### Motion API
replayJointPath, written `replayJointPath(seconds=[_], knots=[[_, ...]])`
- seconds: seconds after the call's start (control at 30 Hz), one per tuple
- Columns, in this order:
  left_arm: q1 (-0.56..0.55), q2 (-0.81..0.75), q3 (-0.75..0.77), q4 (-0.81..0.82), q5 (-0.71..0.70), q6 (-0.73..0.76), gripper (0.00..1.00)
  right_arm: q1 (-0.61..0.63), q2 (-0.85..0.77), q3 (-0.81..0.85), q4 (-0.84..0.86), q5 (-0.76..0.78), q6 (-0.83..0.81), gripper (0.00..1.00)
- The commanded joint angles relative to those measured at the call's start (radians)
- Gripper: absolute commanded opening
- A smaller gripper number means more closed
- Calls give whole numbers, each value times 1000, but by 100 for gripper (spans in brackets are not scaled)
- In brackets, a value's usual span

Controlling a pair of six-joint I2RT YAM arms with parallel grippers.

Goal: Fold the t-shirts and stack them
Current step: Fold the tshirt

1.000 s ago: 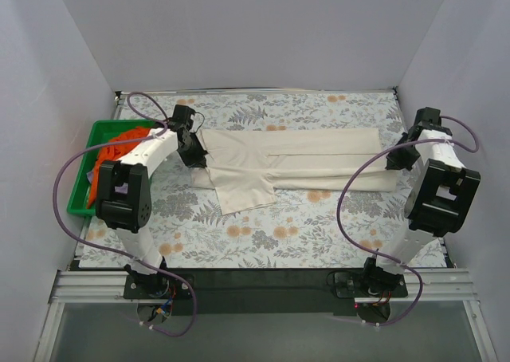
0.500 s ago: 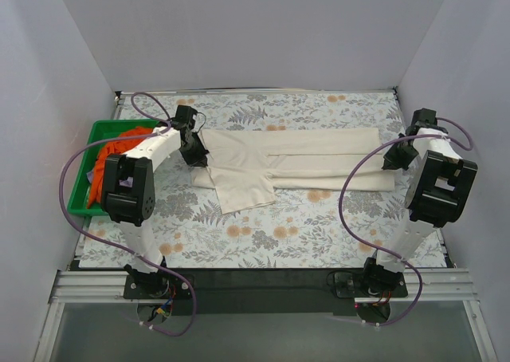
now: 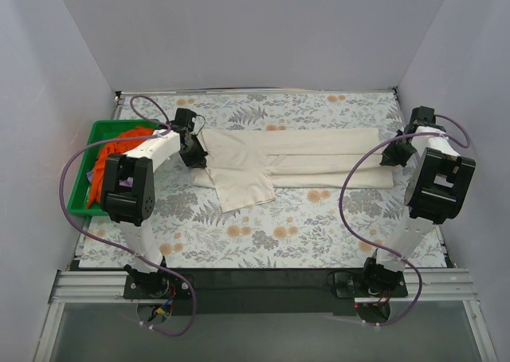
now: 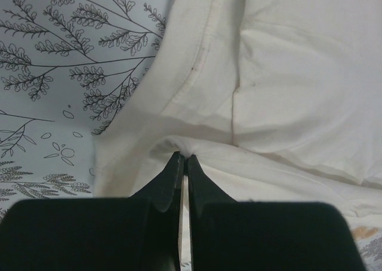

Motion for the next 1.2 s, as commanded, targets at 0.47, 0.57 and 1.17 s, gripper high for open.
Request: replayJointPath(seconds=[0.47,0.57,1.17], knots=[[14,-68,-24,77,-55,-1,31,18,31,75,88,-32,-61,27],[5,-136,-39,64,-56,2,51,34,-20,60,88,-32,-66,43],[-274,-333,-368,56,-24,-95,63,435,-379,-374,228,-197,-44,58]])
